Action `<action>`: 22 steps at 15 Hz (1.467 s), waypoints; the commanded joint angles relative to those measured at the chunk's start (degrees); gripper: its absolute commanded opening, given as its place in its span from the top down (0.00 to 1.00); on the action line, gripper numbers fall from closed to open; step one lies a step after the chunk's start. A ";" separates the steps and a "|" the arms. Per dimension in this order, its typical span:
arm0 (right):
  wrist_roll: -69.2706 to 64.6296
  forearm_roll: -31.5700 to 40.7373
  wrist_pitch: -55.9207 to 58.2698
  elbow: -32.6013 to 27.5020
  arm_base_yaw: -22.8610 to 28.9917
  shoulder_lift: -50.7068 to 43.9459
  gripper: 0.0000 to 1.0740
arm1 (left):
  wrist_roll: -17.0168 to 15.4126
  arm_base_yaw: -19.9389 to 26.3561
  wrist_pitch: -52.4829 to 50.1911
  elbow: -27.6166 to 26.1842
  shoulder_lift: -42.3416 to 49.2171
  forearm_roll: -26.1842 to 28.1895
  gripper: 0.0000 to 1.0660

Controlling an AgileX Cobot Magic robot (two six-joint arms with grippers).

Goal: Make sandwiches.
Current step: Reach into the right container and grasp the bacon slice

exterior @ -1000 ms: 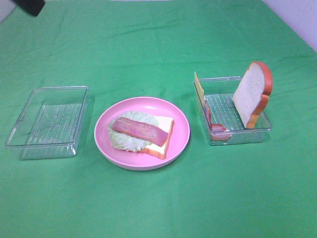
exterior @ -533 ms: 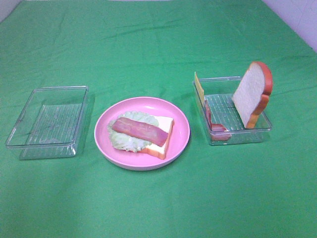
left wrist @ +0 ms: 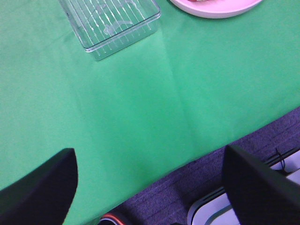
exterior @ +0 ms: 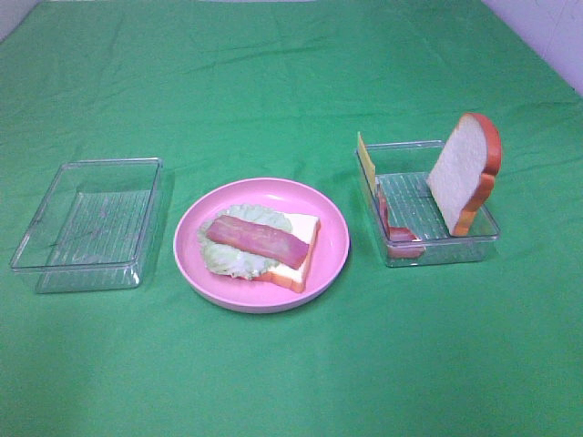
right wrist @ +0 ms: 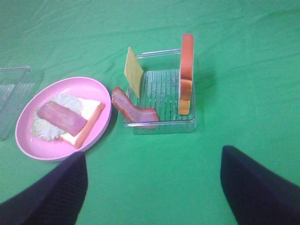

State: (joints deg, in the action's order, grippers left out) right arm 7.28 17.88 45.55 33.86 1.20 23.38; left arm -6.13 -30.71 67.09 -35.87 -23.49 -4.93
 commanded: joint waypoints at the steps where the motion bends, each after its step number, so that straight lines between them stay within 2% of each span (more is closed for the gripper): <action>1: 5.44 3.04 -0.52 5.04 -0.11 11.75 0.31 | 0.11 -0.11 -1.78 4.30 7.68 -1.09 0.24; 2: 7.45 4.07 0.06 7.33 -0.11 16.96 0.31 | 0.00 -0.11 -3.09 5.21 10.89 -1.26 0.24; 3: 9.91 5.56 1.03 13.64 -0.11 28.19 0.31 | -0.06 -0.11 -4.58 5.79 14.44 -1.20 0.24; 4: 9.97 5.56 1.72 15.41 -0.11 30.37 0.31 | -0.06 -0.11 -5.21 6.13 16.16 -1.20 0.24; 8: 10.03 5.27 9.11 28.82 0.57 48.24 0.31 | -0.06 -0.11 -5.33 6.25 22.92 -1.20 0.24; 9: 10.03 4.93 9.57 30.14 0.86 49.62 0.31 | -0.06 -0.11 -5.67 6.42 24.01 -1.32 0.24; 11: 10.03 4.81 10.71 35.92 4.58 55.52 0.31 | -0.06 -0.11 -6.65 6.93 24.81 -1.09 0.24; 12: 8.71 4.81 11.00 40.85 10.03 59.87 0.31 | 0.00 -0.11 -6.82 6.99 24.92 -1.20 0.24; 14: 3.50 4.13 11.06 44.69 15.93 64.69 0.32 | 0.52 -0.11 -7.22 7.33 24.92 -1.20 0.24; 16: -2.35 -0.52 12.66 48.76 20.80 70.30 0.32 | 0.63 -0.11 -7.22 7.33 24.92 -1.20 0.24; 19: -6.53 -6.42 16.96 53.29 23.20 77.41 0.32 | 0.63 -0.11 -7.22 7.33 24.92 -1.15 0.24; 22: -6.88 -6.82 20.05 56.49 23.20 84.97 0.37 | 0.57 -0.11 -7.22 7.33 24.92 -1.15 0.24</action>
State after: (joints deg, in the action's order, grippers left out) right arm 0.69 11.46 64.80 89.90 24.29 108.00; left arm -5.67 -30.71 60.50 -28.59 0.29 -5.90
